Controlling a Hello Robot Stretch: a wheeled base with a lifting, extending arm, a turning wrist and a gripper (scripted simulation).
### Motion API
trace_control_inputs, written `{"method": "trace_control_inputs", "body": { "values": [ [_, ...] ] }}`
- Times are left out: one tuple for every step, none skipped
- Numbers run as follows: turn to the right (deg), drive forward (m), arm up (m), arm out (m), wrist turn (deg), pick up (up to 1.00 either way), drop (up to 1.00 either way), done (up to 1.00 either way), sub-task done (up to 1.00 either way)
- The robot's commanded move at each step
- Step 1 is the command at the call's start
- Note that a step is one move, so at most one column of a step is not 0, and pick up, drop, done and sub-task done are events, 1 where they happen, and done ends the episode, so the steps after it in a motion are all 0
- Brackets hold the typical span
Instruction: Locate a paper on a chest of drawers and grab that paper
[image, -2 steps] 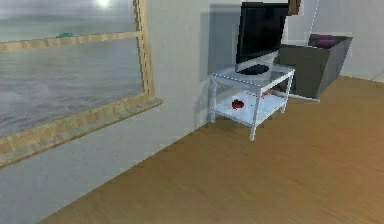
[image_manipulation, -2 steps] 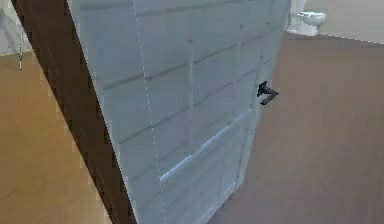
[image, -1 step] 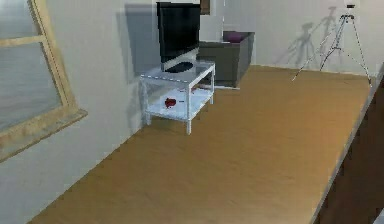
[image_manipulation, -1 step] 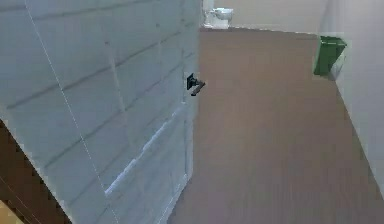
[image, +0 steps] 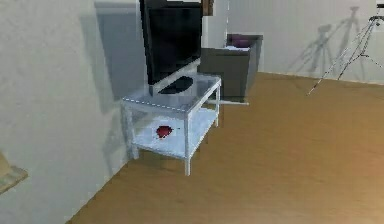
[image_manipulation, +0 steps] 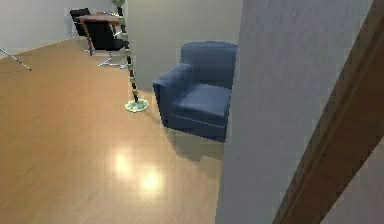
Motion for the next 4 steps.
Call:
{"method": "trace_control_inputs", "body": {
  "values": [
    [0.0, 0.55, 0.0, 0.0, 0.0, 0.0, 0.0, 0.0, 0.0],
    [45.0, 0.0, 0.0, 0.0, 0.0, 0.0, 0.0, 0.0, 0.0],
    [21.0, 0.0, 0.0, 0.0, 0.0, 0.0, 0.0, 0.0, 0.0],
    [0.0, 1.0, 0.0, 0.0, 0.0, 0.0, 0.0, 0.0, 0.0]
  ]
}}
